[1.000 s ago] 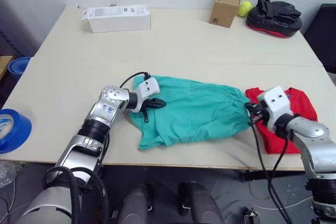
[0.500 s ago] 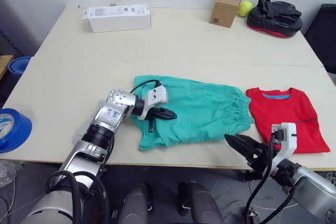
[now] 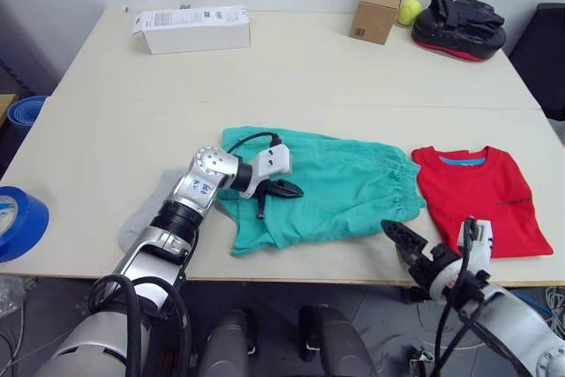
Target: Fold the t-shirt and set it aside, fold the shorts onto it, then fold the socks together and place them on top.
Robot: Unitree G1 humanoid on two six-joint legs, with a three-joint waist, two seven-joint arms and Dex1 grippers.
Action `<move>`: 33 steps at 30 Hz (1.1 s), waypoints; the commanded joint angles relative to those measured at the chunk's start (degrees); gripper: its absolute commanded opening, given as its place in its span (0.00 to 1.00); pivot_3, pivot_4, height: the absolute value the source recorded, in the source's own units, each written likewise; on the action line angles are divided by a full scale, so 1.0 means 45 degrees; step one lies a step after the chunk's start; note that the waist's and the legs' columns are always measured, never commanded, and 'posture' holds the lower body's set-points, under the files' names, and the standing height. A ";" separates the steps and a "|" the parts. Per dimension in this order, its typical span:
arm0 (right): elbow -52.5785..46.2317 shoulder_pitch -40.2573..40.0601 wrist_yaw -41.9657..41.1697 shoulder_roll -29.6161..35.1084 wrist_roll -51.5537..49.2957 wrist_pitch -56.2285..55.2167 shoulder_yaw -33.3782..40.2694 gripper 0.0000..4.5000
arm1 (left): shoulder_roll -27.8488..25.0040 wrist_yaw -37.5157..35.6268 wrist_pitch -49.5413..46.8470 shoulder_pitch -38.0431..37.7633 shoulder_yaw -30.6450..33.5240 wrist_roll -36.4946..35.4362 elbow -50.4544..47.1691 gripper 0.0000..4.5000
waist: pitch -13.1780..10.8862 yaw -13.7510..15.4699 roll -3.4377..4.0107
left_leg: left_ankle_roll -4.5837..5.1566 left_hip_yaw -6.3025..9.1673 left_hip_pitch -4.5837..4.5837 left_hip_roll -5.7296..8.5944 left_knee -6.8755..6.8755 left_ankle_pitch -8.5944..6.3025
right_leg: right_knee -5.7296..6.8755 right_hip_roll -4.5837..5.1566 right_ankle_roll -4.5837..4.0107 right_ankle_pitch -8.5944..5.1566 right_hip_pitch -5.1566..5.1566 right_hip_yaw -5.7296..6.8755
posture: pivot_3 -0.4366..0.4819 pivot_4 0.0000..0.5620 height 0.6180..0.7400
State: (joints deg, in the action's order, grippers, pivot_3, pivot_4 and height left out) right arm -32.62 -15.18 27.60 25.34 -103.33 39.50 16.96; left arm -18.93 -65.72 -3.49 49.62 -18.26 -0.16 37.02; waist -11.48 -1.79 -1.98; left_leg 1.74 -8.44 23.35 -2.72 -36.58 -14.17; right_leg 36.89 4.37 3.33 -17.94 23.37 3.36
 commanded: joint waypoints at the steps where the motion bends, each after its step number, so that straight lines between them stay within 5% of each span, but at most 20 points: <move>1: 0.1586 0.1180 -0.0071 -0.0506 0.0781 -0.0387 -0.0857 0.99 | -0.0065 0.0226 0.0304 0.0363 0.0247 0.0164 0.0276 0.00 | 0.0022 -0.0015 -0.0035 | -0.0003 0.0000 -0.0005 -0.0003 0.0001 0.0002 | 0.0001 -0.0003 0.0000 0.0000 -0.0002 0.0000 | 0.48 0.27 1.00; 8: 0.3535 0.3570 -0.0982 -0.1329 0.2999 -0.0542 -0.1533 0.95 | -0.0190 0.0663 0.0402 0.0165 0.0346 0.0343 0.0629 0.00 | 0.0042 -0.0027 -0.0066 | -0.0005 -0.0001 -0.0012 -0.0011 0.0001 0.0006 | 0.0002 -0.0002 -0.0012 0.0007 -0.0005 -0.0002 | 0.48 0.27 1.00; 11: 0.3233 0.3883 -0.1867 -0.1193 0.4313 -0.0468 -0.1708 0.79 | -0.0146 0.0833 0.0257 0.0137 0.0471 0.0306 0.0621 0.00 | 0.0042 0.0000 -0.0066 | -0.0007 -0.0001 -0.0011 -0.0010 0.0006 0.0007 | 0.0005 -0.0001 -0.0012 0.0007 -0.0003 -0.0002 | 0.48 0.27 1.00; 21: 0.1810 0.5788 -0.5165 0.0276 0.8026 0.0104 -0.2806 0.01 | 0.0728 0.1636 -0.0886 0.0391 0.1279 -0.0257 0.0630 0.00 | 0.0037 0.0040 -0.0058 | -0.0008 -0.0004 0.0018 -0.0001 0.0021 0.0009 | 0.0009 0.0003 -0.0007 0.0009 0.0037 0.0006 | 0.48 0.27 1.00; 27: 0.1676 0.6851 -0.6752 0.0772 1.0175 0.0230 -0.3637 0.01 | 0.1847 0.2276 -0.1599 0.1081 0.1579 -0.0392 0.0960 0.00 | 0.0037 0.0099 -0.0059 | -0.0012 0.0007 0.0062 0.0001 0.0022 0.0009 | 0.0005 0.0004 -0.0002 0.0011 0.0065 0.0035 | 0.48 0.27 1.00; 33: 0.1311 0.7725 -0.9632 0.2658 1.5263 -0.1670 -0.6134 0.01 | 0.2265 0.3159 -0.1014 0.1523 0.1268 0.0337 0.2570 0.00 | 0.0037 0.0038 -0.0058 | -0.0005 0.0000 0.0103 0.0012 0.0004 0.0005 | -0.0012 0.0016 0.0014 0.0019 0.0091 0.0069 | 0.48 0.27 1.00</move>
State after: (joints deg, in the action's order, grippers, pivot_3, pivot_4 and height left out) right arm -23.26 17.96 -11.19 35.48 -41.32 36.64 -7.90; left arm -9.14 -52.39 -9.21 55.57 -12.31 0.57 47.40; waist -11.31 -1.62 -2.24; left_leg 1.71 -8.48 23.82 -2.68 -36.56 -14.15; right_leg 36.84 4.44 3.40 -17.85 23.81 3.70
